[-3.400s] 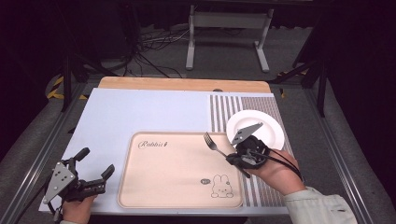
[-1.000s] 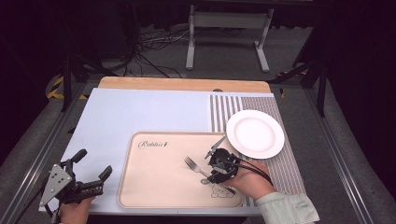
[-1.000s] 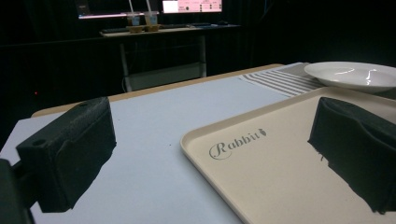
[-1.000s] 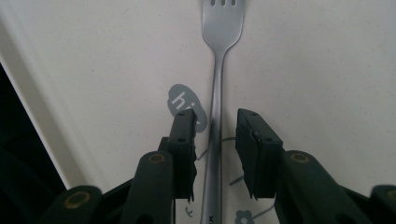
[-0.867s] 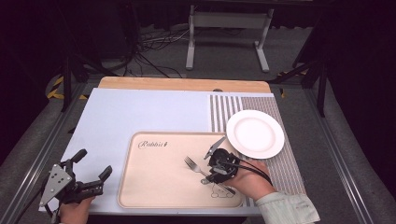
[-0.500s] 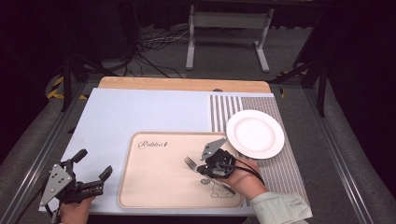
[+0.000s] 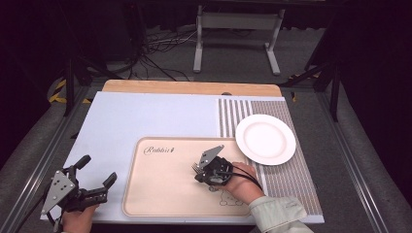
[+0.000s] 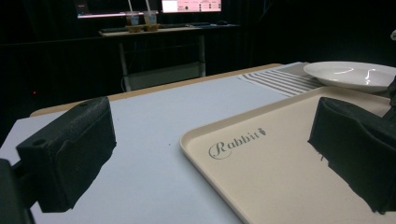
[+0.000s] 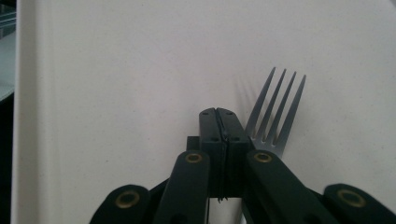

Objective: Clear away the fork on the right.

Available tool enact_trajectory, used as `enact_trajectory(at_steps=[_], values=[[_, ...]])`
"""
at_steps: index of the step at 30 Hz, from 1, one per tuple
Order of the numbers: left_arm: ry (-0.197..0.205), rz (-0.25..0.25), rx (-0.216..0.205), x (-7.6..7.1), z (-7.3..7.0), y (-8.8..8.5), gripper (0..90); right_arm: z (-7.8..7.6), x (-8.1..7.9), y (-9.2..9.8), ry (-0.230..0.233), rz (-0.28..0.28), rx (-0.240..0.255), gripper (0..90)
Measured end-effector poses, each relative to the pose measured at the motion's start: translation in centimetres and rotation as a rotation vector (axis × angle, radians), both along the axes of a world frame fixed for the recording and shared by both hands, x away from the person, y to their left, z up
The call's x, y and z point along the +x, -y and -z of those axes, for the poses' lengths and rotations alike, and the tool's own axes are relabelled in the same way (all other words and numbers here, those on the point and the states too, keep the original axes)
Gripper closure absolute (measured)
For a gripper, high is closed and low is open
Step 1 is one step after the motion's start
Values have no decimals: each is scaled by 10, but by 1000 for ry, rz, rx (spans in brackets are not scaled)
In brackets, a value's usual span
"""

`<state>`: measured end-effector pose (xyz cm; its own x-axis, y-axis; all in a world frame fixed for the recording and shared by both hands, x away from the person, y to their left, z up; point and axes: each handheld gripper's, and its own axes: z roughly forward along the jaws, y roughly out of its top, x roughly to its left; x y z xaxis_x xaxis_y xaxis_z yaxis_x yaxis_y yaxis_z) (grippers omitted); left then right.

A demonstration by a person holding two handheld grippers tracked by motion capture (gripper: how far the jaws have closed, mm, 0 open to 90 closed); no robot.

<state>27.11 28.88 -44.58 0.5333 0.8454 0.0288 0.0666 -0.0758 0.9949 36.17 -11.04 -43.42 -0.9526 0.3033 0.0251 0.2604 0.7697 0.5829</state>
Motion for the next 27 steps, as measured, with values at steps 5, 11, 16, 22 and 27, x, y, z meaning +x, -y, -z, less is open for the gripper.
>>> enact_trajectory(at_steps=[5,11,16,22,27], values=[[-1,-1,-1,0,0,0,12,4,3,-1,3,3,-10,900],[0,-1,2,0,0,0,12,6,3,-2,15,0,-18,900],[-2,0,1,0,0,0,12,6,5,-1,22,6,-16,900],[-1,-1,1,0,0,0,12,6,9,2,33,19,-20,900],[-2,0,1,0,0,0,12,5,15,8,38,35,-31,900]])
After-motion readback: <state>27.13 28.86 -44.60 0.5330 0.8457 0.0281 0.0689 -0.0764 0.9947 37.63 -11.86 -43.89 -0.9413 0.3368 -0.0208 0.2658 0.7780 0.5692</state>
